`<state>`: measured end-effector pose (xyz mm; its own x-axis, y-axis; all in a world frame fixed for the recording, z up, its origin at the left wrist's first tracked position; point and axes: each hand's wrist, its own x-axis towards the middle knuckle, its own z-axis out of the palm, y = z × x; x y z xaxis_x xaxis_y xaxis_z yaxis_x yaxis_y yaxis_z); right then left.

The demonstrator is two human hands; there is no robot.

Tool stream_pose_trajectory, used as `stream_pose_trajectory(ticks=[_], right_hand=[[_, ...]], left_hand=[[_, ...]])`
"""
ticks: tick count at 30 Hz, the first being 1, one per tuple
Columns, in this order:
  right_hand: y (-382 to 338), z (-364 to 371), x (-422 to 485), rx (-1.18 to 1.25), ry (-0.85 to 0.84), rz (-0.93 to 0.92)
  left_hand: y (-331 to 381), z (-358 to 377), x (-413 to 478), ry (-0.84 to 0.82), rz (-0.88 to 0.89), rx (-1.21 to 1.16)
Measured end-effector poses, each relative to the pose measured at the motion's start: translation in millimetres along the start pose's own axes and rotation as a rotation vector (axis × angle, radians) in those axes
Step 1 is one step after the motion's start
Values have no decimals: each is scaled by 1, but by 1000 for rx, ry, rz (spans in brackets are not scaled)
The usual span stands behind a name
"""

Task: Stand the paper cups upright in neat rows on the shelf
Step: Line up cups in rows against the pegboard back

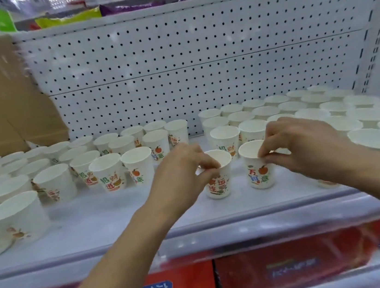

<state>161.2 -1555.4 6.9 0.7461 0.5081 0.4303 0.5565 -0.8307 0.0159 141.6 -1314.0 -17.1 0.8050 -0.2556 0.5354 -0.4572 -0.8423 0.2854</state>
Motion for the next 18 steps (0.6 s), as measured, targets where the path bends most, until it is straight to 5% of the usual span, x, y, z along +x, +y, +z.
stream_pose_trajectory(ticks=[18], right_hand=[[39,-3,8,-276,-64,-88]], left_hand=[[29,34,43,-36,-34,30]])
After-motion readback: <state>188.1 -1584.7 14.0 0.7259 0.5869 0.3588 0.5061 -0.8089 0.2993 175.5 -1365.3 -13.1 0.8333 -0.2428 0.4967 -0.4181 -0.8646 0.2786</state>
